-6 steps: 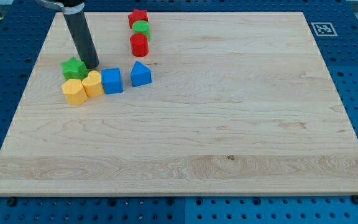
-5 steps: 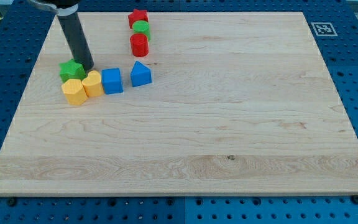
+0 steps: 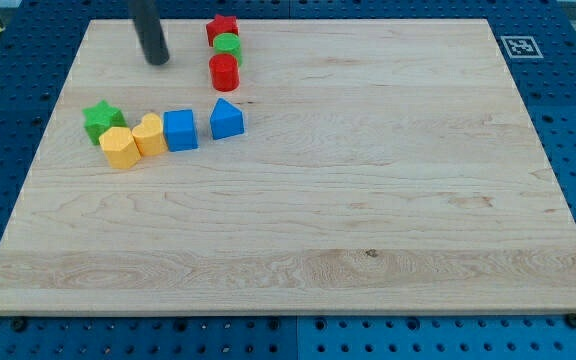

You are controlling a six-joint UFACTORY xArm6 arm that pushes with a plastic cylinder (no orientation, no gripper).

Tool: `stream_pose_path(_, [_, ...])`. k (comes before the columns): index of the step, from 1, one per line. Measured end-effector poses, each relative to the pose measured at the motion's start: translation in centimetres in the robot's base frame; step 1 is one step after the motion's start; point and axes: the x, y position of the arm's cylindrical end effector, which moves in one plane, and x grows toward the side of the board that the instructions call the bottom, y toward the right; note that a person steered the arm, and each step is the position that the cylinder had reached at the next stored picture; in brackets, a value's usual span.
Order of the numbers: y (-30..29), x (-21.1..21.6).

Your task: Slide red star along with green circle to the left of red circle

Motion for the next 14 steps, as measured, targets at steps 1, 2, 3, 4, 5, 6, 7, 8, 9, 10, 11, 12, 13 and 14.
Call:
stream_pose_path(1, [3.0,-6.0])
stream_pose_path(2, [5.5,-6.3])
stream_pose_path(3, [13.1,-6.1])
stream_pose_path(4, [15.1,-5.5])
stream_pose_path(5, [12.2,-4.0])
stream_pose_path(6, [10.6,-2.8])
stream_pose_path(7, [10.6,-2.5])
stream_pose_path(8, [10.4,-1.5])
stream_pose_path(9, [10.4,-0.8])
stream_pose_path(10, [9.8,-1.9])
stream_pose_path(11, [8.2,-2.7])
stream_pose_path(12, [8.0,-2.7])
stream_pose_path(13, [8.0,-2.1])
stream_pose_path(14, [8.0,0.0])
